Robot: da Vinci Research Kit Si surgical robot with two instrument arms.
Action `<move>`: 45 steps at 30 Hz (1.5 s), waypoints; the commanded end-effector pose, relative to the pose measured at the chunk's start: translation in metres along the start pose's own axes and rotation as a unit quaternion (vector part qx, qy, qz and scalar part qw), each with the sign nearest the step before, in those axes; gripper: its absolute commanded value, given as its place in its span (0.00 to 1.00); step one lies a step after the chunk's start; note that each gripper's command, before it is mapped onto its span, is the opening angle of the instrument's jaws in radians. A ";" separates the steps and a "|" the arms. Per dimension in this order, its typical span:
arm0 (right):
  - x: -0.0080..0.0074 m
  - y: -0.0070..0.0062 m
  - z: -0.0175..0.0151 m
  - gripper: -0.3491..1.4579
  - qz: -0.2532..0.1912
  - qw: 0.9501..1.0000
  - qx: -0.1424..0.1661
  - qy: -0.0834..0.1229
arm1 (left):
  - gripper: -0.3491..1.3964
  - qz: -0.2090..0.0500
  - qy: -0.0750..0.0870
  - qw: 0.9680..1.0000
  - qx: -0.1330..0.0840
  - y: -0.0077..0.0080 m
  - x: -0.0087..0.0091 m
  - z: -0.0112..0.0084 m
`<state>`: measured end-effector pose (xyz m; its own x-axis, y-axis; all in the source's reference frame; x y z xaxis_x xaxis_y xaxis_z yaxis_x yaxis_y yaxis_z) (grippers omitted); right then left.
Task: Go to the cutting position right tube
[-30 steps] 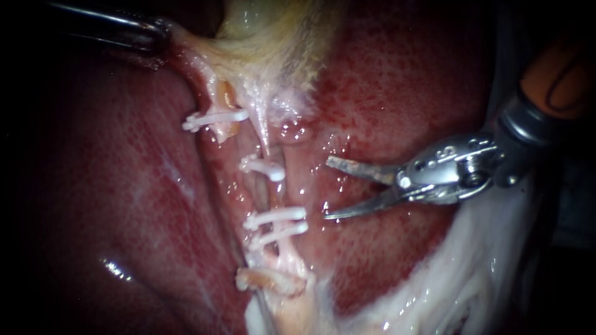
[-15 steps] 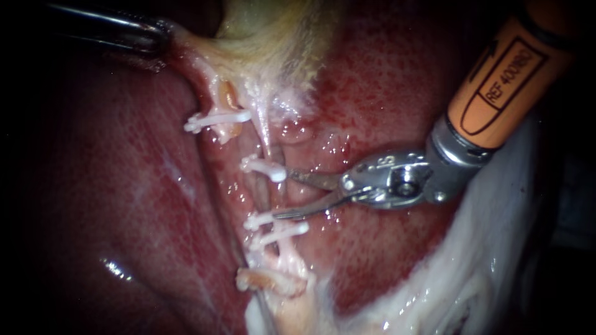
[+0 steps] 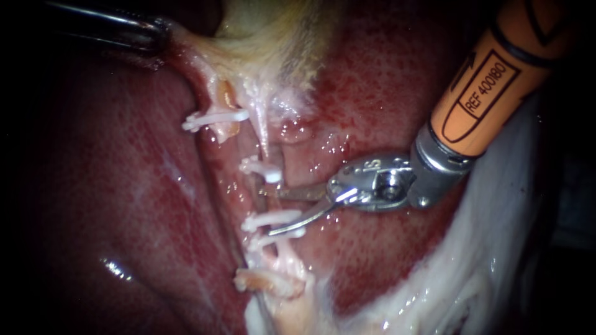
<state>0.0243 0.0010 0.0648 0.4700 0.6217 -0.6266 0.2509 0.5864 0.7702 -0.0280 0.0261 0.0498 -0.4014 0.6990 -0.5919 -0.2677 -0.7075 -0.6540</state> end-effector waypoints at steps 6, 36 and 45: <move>0.0009 0.0007 0.0013 0.88 -0.002 1.000 0.015 0.023 | 0.00 0.000 0.000 1.000 0.000 0.0000 0.0000 0.0000; 0.0050 -0.0005 0.0057 0.88 0.009 0.994 0.062 0.086 | 0.00 0.000 0.000 1.000 0.000 -0.0001 0.0000 0.0000; 0.0054 -0.0006 0.0054 0.88 0.010 0.994 0.063 0.088 | 0.00 0.000 0.000 1.000 0.000 -0.0001 0.0000 0.0000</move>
<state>0.0313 0.0012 0.0615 0.3231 0.7201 -0.6141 0.3537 0.5100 0.7841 -0.0280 0.0262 0.0498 -0.4012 0.6994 -0.5916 -0.2678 -0.7071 -0.6544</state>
